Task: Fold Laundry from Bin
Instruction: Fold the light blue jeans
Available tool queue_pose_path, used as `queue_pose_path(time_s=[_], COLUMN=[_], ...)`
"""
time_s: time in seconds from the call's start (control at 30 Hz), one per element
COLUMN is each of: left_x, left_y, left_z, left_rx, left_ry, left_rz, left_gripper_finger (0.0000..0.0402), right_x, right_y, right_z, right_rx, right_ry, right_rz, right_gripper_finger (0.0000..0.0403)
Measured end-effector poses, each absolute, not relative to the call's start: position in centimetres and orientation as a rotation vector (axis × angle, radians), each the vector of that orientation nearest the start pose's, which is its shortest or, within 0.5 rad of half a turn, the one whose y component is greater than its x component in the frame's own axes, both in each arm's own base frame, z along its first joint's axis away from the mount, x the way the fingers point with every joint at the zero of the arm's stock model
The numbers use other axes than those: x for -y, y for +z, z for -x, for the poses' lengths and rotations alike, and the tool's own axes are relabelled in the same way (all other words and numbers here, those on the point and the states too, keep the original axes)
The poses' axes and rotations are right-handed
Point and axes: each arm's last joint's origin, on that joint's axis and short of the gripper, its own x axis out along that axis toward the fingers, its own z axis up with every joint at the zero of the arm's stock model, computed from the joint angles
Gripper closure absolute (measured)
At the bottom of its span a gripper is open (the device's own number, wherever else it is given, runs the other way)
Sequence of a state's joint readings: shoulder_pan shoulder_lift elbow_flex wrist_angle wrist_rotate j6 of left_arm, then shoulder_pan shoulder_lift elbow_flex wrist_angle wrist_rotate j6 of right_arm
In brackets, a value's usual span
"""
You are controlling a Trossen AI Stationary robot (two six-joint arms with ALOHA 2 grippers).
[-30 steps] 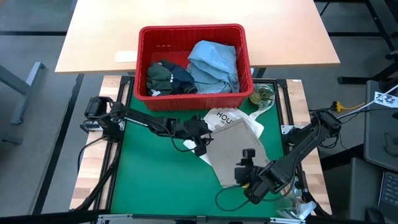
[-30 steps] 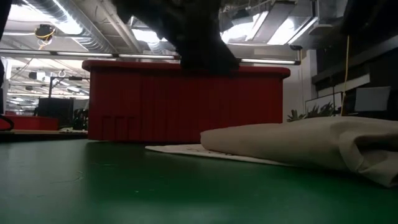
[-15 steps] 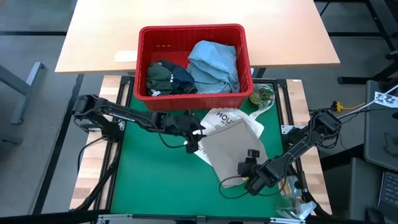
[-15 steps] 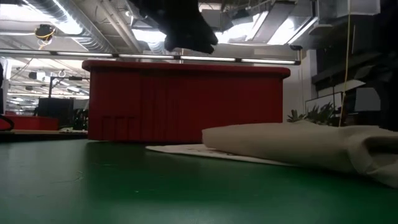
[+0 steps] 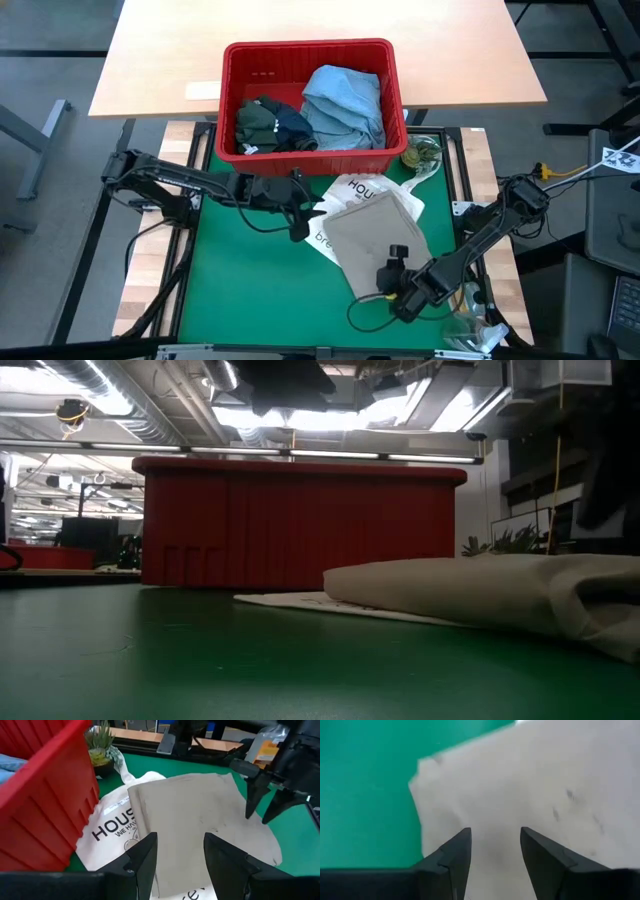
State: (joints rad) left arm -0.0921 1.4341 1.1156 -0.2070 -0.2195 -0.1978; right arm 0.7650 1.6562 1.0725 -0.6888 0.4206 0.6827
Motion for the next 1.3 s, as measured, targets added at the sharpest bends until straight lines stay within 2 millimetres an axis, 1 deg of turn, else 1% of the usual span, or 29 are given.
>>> queue_pose_path(time_s=[0.1,0.33,0.43,0.57,0.67,0.73,0.83,0.93,1.1,1.3], left_x=[2.2,2.6,3.0,3.5,3.8,3.9,4.0,4.3,4.6,4.5], left_y=[30.5,31.7,32.0,32.8,33.3,33.5,33.7,33.7,33.7,33.7], left_z=[-31.0,-28.5,-27.3,-25.9,-25.3,-25.1,-24.9,-24.9,-24.9,-24.9], left_rx=[-0.494,-0.557,-0.592,-0.595,-0.576,-0.568,-0.561,-0.563,-0.564,-0.562], left_ry=[0.174,0.158,0.142,0.119,0.104,0.096,0.091,0.082,0.071,0.078], left_rz=[0.113,0.098,0.087,0.08,0.079,0.079,0.079,0.078,0.074,0.072], left_gripper_finger=[0.0246,0.0246,0.0246,0.0246,0.0246,0.0246,0.0246,0.0246,0.0246,0.0246], right_x=[-20.9,-21.5,-21.0,-18.8,-16.0,-13.7,-9.8,-5.7,0.7,7.4], right_y=[20.3,23.2,24.7,27.1,28.8,30.1,31.9,33.4,35.4,35.7], right_z=[-23.5,-24.9,-26.1,-28.7,-30.9,-32.3,-34.1,-35.2,-35.9,-35.3], right_rx=[-1.029,-0.877,-0.824,-0.781,-0.763,-0.747,-0.731,-0.721,-0.711,-0.729], right_ry=[-0.056,-0.077,-0.11,-0.161,-0.209,-0.253,-0.334,-0.416,-0.491,-0.59], right_rz=[0.125,0.229,0.235,0.223,0.255,0.266,0.278,0.283,0.225,0.141], right_gripper_finger=[0.0233,0.0233,0.0233,0.0233,0.0233,0.0233,0.0233,0.0233,0.0233,0.0233])
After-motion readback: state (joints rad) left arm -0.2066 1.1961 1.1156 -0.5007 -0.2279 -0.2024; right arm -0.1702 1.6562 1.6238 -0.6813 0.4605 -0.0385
